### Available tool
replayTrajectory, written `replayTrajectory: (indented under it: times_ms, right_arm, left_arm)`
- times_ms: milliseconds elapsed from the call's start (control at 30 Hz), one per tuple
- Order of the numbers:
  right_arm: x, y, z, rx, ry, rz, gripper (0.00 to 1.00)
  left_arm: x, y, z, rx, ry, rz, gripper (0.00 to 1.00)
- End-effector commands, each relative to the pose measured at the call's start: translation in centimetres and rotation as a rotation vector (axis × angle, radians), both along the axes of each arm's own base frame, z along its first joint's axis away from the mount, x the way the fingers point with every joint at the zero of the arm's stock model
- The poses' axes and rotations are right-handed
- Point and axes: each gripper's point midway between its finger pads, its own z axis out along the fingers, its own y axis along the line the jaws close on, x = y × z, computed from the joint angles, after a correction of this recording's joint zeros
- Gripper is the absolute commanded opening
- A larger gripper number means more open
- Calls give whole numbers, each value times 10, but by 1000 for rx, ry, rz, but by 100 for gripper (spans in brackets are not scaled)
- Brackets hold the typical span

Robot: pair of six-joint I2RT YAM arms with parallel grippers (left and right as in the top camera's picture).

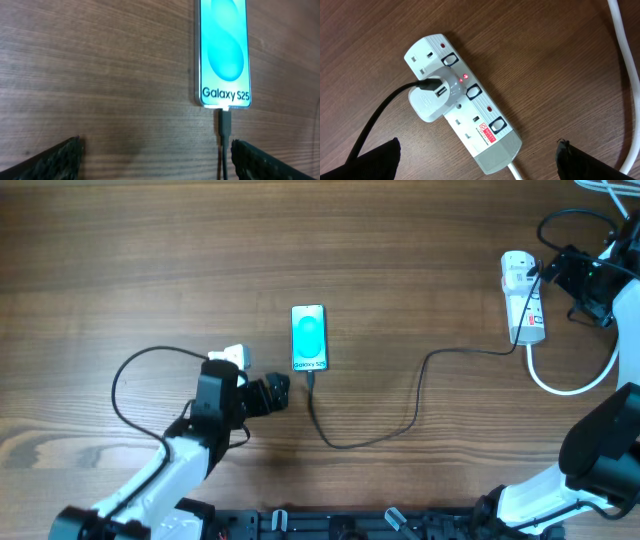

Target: Plug charger to phone and switch on socket

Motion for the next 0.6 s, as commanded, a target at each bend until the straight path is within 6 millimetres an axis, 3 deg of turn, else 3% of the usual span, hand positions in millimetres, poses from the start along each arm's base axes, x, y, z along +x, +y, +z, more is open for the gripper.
replayTrajectory:
  times_ms: [0,300,400,500,567]
  right_arm:
    - [0,-3,5,-21,-6,10,99]
    - [0,-3,5,-21,-6,10,100]
    - [0,-3,5,-21,-6,10,100]
    - [0,-3,5,-21,-6,10,100]
    - [0,-3,5,-21,-6,10,100]
  left_arm:
    - [-16,13,-7,31,-26,29,100]
    - [-41,40,-18,34,-120,113,100]
    - [-41,45,-13,33,-131,134,100]
    - [-50,66,-11,46,-112,215,100]
    - [-37,72,15,81,-261,182,100]
